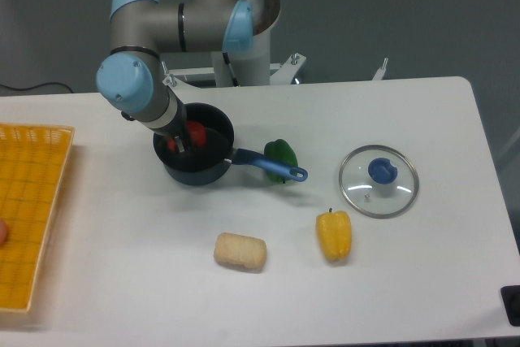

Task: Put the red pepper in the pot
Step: 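Lower the red pepper into the pot with the gripper, then open the gripper to release the red pepper inside the pot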

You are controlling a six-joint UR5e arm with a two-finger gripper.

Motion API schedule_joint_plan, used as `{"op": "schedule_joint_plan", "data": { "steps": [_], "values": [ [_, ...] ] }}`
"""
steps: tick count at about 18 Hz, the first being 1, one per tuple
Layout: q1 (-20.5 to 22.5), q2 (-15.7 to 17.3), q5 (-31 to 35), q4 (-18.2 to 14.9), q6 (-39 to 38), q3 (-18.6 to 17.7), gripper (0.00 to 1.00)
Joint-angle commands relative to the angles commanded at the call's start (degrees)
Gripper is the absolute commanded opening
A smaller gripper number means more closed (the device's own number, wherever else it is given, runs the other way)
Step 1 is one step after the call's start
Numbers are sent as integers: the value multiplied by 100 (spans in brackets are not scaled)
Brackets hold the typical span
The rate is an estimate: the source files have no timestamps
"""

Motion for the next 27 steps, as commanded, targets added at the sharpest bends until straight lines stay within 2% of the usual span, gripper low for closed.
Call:
{"op": "schedule_joint_plan", "data": {
  "steps": [8, 27],
  "values": [
    [-105, -272, 158, 26, -141, -26, 57],
    [-255, -563, 361, 53, -369, -26, 60]
  ]
}}
